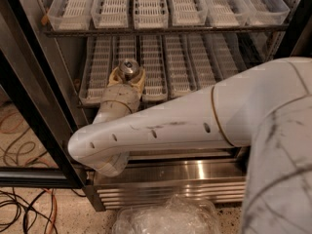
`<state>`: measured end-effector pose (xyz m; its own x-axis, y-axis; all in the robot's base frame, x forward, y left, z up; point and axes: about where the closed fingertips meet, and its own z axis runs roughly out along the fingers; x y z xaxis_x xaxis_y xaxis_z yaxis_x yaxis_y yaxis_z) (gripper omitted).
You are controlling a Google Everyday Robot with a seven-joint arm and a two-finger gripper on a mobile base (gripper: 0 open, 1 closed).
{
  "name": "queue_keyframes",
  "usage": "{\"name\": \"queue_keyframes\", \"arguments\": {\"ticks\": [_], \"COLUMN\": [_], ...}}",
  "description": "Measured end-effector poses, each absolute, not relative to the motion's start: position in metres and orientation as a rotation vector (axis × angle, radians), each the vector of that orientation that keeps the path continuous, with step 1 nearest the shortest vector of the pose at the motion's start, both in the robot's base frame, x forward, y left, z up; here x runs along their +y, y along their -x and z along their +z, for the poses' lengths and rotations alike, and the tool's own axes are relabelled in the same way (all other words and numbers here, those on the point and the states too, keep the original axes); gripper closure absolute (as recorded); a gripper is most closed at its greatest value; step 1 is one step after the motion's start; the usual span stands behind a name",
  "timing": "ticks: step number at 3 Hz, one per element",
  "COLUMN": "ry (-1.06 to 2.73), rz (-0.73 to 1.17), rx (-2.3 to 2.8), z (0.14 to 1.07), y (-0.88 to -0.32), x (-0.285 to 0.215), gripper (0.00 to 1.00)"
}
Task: Pick redbull can from middle shelf of fridge
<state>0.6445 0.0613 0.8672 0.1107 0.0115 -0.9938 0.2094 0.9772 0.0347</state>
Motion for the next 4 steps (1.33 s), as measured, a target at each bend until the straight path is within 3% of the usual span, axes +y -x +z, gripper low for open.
{"name": "queue_keyframes", "arguments": {"ticks": [1, 4], "ry": [-0.14, 0.081], "rz": [-0.034, 0.395], "rx": [1.414, 1.371], "z": [0.895, 0.961], "y": [-0.627, -0.554], "x": [0.051, 0.041], "gripper": [1.0, 1.0]}}
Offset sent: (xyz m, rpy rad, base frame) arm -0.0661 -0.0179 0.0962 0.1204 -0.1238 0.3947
